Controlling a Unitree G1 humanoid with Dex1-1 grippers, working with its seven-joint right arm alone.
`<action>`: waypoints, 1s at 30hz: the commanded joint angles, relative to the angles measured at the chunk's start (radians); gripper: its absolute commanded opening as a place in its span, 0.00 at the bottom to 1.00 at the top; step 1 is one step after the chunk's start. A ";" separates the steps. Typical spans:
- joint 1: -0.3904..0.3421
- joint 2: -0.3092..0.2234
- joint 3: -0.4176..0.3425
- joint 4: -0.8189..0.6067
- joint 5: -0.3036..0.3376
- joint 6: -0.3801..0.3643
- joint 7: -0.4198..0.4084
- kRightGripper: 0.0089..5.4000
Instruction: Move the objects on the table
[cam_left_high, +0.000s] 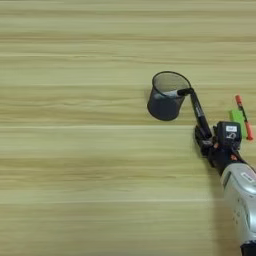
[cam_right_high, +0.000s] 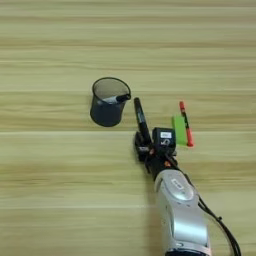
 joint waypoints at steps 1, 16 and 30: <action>-0.034 -0.030 -0.013 -0.069 -0.008 -0.051 -0.017 0.60; -0.045 -0.079 -0.099 -0.102 -0.006 -0.057 -0.048 0.98; -0.111 -0.125 -0.123 0.117 -0.031 -0.131 -0.058 1.00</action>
